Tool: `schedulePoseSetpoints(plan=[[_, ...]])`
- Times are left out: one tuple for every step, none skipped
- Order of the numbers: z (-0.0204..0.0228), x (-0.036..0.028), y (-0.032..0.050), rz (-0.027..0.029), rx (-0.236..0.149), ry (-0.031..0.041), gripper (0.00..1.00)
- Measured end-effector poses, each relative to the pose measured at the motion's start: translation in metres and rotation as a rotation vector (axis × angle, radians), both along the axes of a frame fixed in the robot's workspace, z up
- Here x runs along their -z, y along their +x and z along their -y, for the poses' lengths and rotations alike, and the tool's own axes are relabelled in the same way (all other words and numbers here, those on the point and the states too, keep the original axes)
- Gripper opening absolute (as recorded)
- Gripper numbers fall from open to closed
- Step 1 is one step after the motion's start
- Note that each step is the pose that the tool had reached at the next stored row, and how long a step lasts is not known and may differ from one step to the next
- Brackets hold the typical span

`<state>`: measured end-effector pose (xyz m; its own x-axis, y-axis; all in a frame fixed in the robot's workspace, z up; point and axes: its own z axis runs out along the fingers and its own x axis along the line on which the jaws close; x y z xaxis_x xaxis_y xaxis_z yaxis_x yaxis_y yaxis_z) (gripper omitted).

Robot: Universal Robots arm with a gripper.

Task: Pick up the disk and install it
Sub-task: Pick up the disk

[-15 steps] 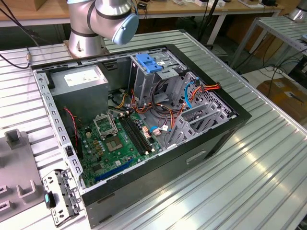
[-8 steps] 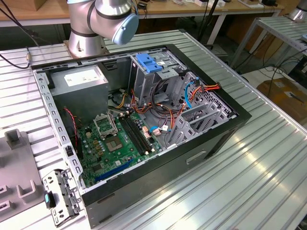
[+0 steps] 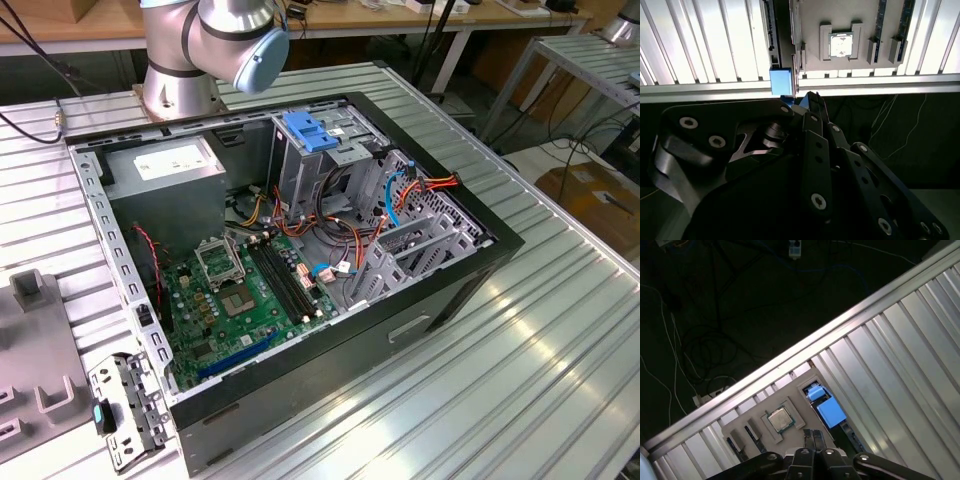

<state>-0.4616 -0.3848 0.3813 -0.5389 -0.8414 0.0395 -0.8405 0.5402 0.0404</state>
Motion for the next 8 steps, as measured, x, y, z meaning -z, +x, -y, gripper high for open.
schedulePoseSetpoints(plan=[[0.0,0.0002,0.0,0.0001,-0.018,0.0001,0.11],[-0.0001,0.0004,0.0,0.0001,-0.035,0.0001,0.11],[0.0,0.0007,0.0,-0.0002,-0.07,-0.0001,0.11],[0.0,0.001,0.0,-0.0002,-0.097,0.0,0.11],[-0.0001,0.0017,0.0,0.0003,-0.127,0.0,0.11],[0.0,0.0022,0.0,0.0028,-0.14,-0.0003,0.11],[0.0,0.0027,-0.0001,0.0076,-0.151,-0.0006,0.11],[-0.0001,0.003,-0.0001,0.0127,-0.158,-0.001,0.11]])
